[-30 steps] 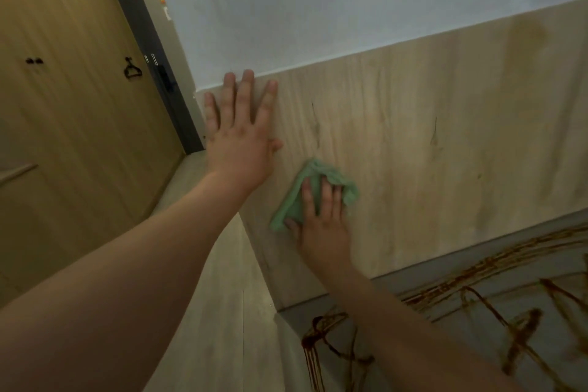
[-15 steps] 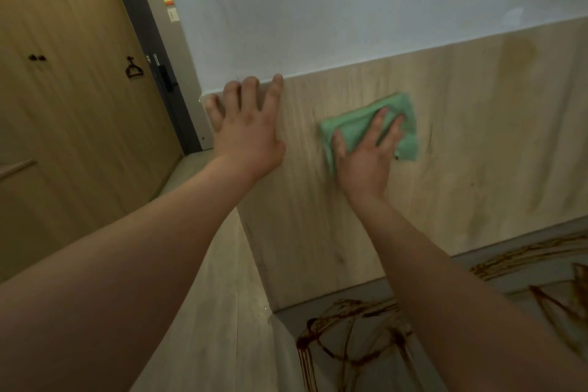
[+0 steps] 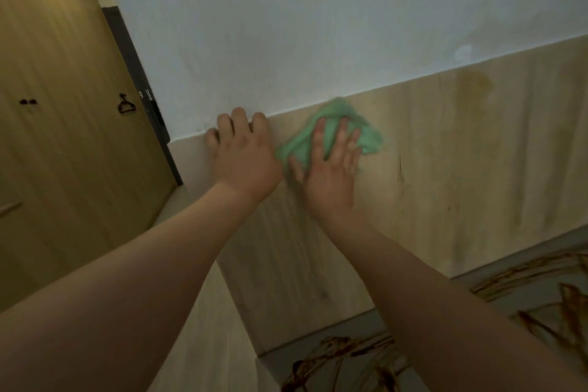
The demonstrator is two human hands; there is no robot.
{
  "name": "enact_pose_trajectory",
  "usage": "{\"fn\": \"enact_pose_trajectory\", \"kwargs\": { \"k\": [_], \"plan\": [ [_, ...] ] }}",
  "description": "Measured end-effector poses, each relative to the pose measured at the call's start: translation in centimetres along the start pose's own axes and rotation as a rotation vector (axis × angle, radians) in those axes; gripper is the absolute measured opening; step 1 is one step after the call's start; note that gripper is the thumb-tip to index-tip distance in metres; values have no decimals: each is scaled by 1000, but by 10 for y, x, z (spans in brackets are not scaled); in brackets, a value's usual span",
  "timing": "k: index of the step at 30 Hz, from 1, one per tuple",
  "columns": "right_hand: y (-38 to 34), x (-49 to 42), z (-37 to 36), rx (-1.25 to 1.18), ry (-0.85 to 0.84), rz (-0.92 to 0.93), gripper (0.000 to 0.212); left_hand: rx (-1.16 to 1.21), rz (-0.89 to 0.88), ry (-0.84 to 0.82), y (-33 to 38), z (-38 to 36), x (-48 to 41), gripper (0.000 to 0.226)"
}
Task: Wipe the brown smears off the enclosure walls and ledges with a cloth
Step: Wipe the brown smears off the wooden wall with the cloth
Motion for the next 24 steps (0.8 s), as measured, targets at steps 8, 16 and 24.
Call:
{"fn": "enact_pose_trajectory", "kwargs": {
  "k": [8, 16, 24],
  "plan": [
    [45, -43, 35, 76, 2, -10, 100, 36, -72, 84, 20, -3, -10, 47],
    [53, -63, 55, 194, -10, -102, 97, 65, -118, 16, 52, -7, -17, 54],
    [91, -33, 18, -44, 82, -165, 93, 74, -219, 145, 67, -34, -12, 81]
  ]
}}
Point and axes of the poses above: each hand's wrist, its own x-axis away from the middle knuckle, its own z-axis out of the back of the hand, y = z × x, the point moved 7 cm from there along -x, towards the middle knuckle, and after that the axes turned 4 degrees about -y, right-handed, at the moved point
